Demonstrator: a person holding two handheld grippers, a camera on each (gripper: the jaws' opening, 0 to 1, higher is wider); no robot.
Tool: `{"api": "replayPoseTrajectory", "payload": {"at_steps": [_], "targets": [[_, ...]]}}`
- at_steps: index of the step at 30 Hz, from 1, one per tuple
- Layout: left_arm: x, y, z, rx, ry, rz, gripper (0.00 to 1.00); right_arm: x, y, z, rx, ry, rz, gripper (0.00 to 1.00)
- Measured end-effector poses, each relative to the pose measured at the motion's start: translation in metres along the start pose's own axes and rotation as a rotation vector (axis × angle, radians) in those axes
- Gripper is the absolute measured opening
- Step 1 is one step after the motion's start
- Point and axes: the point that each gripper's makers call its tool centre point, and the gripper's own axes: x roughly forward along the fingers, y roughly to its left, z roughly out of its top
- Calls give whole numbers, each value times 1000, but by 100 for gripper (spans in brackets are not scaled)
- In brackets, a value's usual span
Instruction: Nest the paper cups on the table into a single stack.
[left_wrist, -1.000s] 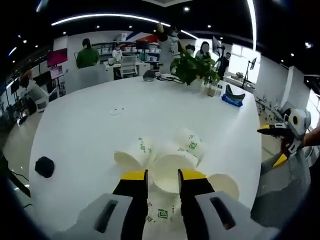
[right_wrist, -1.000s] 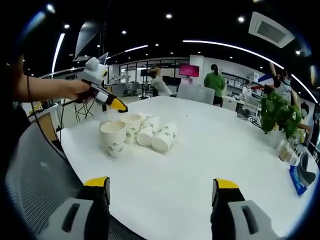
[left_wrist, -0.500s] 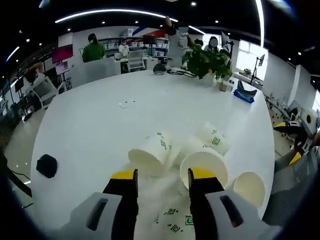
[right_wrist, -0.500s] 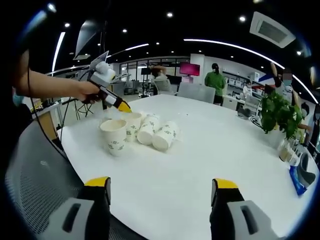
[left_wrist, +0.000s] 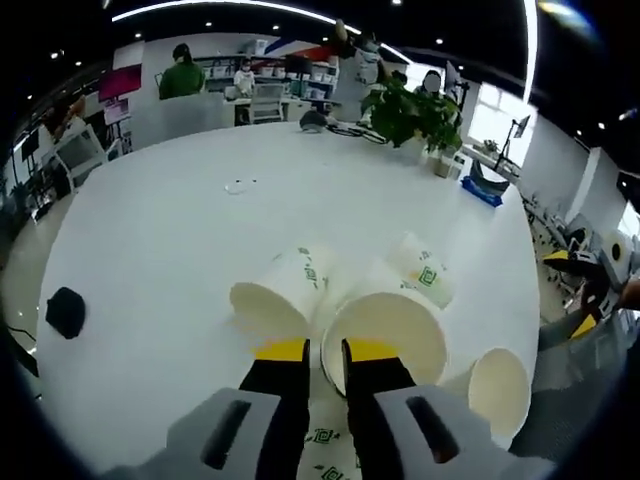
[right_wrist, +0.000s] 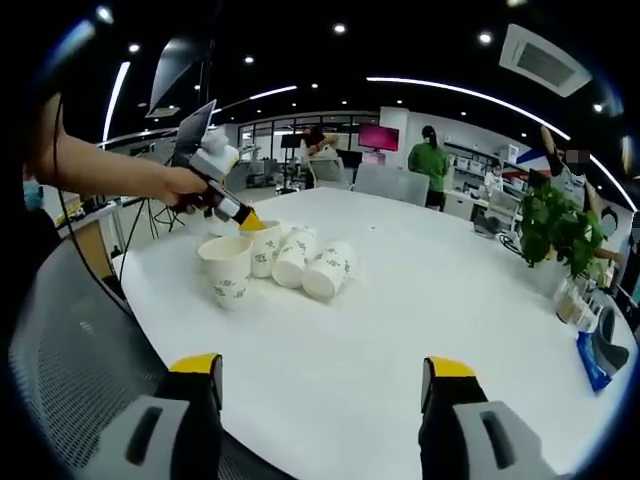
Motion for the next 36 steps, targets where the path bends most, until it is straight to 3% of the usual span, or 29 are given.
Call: {"api": "replayPoseTrajectory", "payload": {"at_steps": [15, 36], "targets": [[-1, 1, -5, -50, 9, -9, 0, -1, 1, -1, -1, 0, -1, 82], [-11, -6, 0, -101, -9, -38, 0, -1, 0, -1, -3, 1, 1, 81]]}}
